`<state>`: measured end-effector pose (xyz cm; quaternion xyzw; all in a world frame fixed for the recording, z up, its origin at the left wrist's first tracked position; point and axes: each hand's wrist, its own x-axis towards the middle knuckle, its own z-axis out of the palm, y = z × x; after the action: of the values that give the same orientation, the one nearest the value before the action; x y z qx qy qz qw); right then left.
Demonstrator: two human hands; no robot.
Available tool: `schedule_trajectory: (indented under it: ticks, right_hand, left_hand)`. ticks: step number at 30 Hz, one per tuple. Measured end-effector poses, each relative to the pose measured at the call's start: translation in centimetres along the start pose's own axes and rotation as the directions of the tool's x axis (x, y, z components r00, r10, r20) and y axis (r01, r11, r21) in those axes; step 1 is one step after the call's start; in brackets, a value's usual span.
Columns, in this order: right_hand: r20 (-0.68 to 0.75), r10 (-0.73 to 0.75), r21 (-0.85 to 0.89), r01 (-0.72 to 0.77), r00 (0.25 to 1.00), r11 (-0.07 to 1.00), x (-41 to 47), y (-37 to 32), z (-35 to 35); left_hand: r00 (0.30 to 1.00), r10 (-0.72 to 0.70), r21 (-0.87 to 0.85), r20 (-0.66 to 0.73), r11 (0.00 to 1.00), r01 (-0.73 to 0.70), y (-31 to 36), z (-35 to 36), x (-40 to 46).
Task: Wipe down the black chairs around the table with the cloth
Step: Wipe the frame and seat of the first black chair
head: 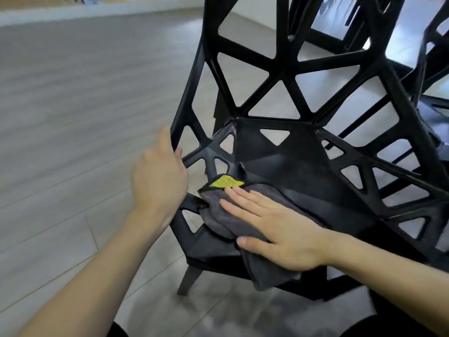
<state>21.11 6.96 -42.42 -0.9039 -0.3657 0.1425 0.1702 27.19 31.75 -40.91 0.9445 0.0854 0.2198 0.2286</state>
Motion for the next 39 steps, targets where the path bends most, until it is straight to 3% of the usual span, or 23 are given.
schedule_trajectory:
  ticks: [2,3,5,6,8,10,13,15,16,18,20,21,23,25,27,30,33,34,36,39]
  right_hand:
    - [0.002,-0.036,0.006,0.036,0.999,0.999,0.6,2.2,-1.4]
    - [-0.022,0.020,-0.031,-0.020,1.000,0.999,2.5,4.7,-2.4]
    - [-0.119,0.260,-0.123,-0.275,0.958,0.954,7.4,10.8,-4.5]
    - [-0.173,0.393,-0.129,-0.416,0.903,0.900,9.5,12.9,-5.4]
    - [-0.215,0.495,-0.107,-0.524,0.842,0.845,11.6,13.4,-5.4]
    - [-0.156,0.405,-0.068,-0.419,0.901,0.906,10.0,7.8,-3.4]
    - [-0.092,0.138,-0.026,-0.141,0.986,0.990,3.4,-1.3,0.6]
    - [-0.081,0.071,-0.026,-0.074,0.994,0.997,1.3,-1.3,0.2]
    - [-0.053,0.116,-0.027,-0.118,0.992,0.993,1.2,0.9,-0.8]
    - [-0.080,0.338,-0.095,-0.344,0.938,0.934,1.4,8.3,-3.4]
    - [-0.190,0.573,-0.150,-0.601,0.797,0.785,1.0,14.5,-5.8]
    - [-0.209,0.629,-0.148,-0.660,0.749,0.736,1.3,15.4,-5.7]
    - [-0.201,0.549,-0.149,-0.579,0.811,0.802,3.1,11.6,-3.7]
    - [-0.163,0.299,-0.103,-0.317,0.940,0.943,4.1,4.1,-0.7]
    - [-0.156,0.151,-0.052,-0.160,0.976,0.986,3.9,-0.1,1.1]
    - [-0.168,0.249,-0.027,-0.257,0.954,0.966,6.9,4.4,-1.0]
    - [-0.279,0.508,0.037,-0.520,0.815,0.854,12.1,9.2,-3.7]
    - [-0.298,0.530,0.060,-0.539,0.794,0.840,13.0,8.6,-3.6]
    - [-0.270,0.399,0.131,-0.377,0.876,0.917,12.1,3.9,-2.0]
    - [-0.228,-0.013,0.165,0.052,0.974,0.985,7.7,-0.7,0.5]
  left_hand:
    - [1.000,-0.009,0.009,-0.005,1.000,0.009,-0.1,0.0,-0.1]
    - [1.000,-0.005,0.005,-0.005,1.000,0.005,-0.1,0.1,-0.1]
    - [1.000,0.004,0.004,0.000,1.000,-0.004,0.0,0.1,-0.1]
    - [1.000,0.006,0.012,-0.001,1.000,-0.006,-0.1,0.1,0.0]
    - [1.000,-0.001,0.033,0.002,0.999,0.001,-0.1,0.0,0.0]
    - [1.000,-0.004,0.034,0.007,0.999,0.004,0.0,-0.1,-0.1]
    - [1.000,-0.004,-0.006,0.001,1.000,0.004,0.0,0.0,-0.1]
    - [1.000,-0.013,-0.016,0.003,1.000,0.013,-0.1,-0.1,-0.1]
    - [1.000,-0.016,-0.015,0.009,1.000,0.016,-0.1,-0.1,-0.1]
    - [1.000,-0.008,-0.013,0.025,1.000,0.008,-0.1,-0.2,-0.1]
    - [1.000,-0.003,-0.013,0.013,1.000,0.003,-0.3,0.0,-0.1]
    - [1.000,-0.003,-0.011,0.002,1.000,0.003,-0.4,0.1,-0.1]
    - [1.000,-0.004,-0.004,-0.015,1.000,0.004,-0.4,0.3,-0.1]
    - [1.000,-0.013,0.000,-0.016,1.000,0.013,-0.4,0.4,-0.1]
    - [1.000,-0.007,0.000,-0.013,1.000,0.007,-0.4,0.1,-0.2]
    - [1.000,0.002,-0.013,-0.001,1.000,-0.002,-0.3,-0.2,-0.3]
    - [1.000,-0.014,-0.007,0.004,1.000,0.014,-0.1,-0.1,-0.3]
    - [1.000,-0.022,-0.014,0.001,1.000,0.022,-0.1,-0.1,-0.4]
    - [1.000,-0.022,-0.020,-0.006,1.000,0.022,-0.2,-0.2,-0.4]
    - [0.999,0.026,-0.016,-0.026,1.000,-0.026,-0.4,0.0,-0.4]
